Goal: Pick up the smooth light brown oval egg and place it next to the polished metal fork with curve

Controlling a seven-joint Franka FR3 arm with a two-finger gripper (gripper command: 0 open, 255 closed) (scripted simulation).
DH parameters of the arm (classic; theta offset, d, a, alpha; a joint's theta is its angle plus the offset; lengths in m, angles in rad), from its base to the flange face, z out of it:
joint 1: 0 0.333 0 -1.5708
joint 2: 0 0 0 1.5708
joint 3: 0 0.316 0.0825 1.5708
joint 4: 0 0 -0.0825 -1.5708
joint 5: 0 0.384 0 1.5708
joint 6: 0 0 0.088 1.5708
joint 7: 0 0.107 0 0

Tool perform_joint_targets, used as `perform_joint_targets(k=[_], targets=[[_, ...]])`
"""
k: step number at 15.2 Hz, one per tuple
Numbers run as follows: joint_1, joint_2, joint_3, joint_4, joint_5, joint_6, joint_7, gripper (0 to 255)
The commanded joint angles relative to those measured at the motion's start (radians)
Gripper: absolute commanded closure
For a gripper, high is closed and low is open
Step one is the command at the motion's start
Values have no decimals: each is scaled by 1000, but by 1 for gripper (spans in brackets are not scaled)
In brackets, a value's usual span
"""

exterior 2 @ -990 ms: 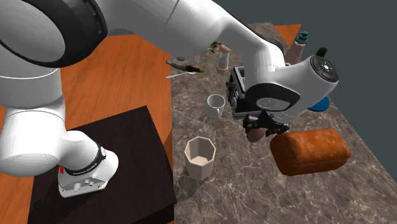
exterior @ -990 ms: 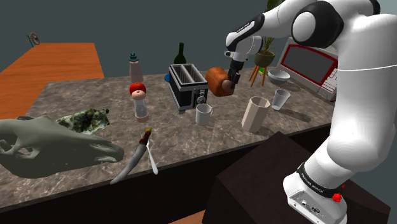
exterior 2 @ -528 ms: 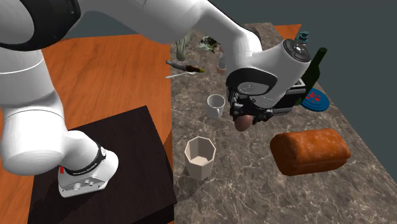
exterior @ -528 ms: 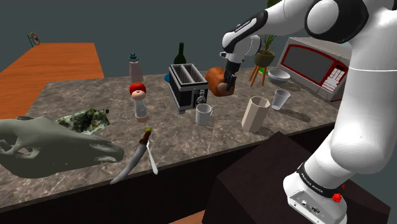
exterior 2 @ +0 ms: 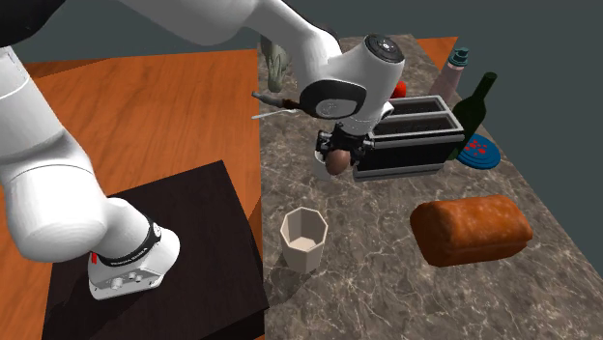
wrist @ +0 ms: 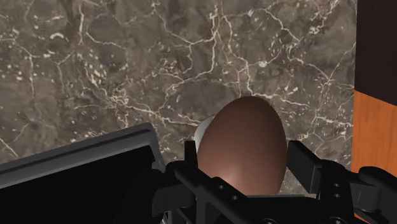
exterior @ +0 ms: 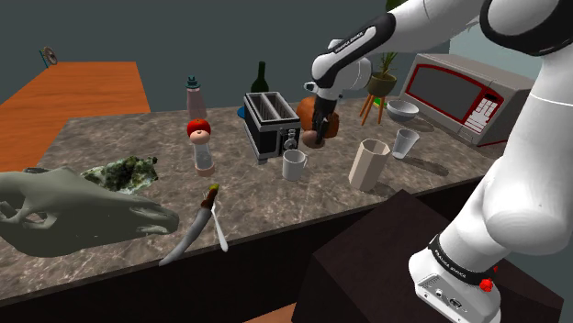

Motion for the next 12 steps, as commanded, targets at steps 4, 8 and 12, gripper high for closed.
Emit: perform_joint_targets(k=[4, 8, 12], targets=[[76, -58, 41, -82, -16, 48, 119, 255], [136, -97, 80, -136, -26, 82, 220, 255], [194, -122, 124, -171, -33, 110, 322, 255]])
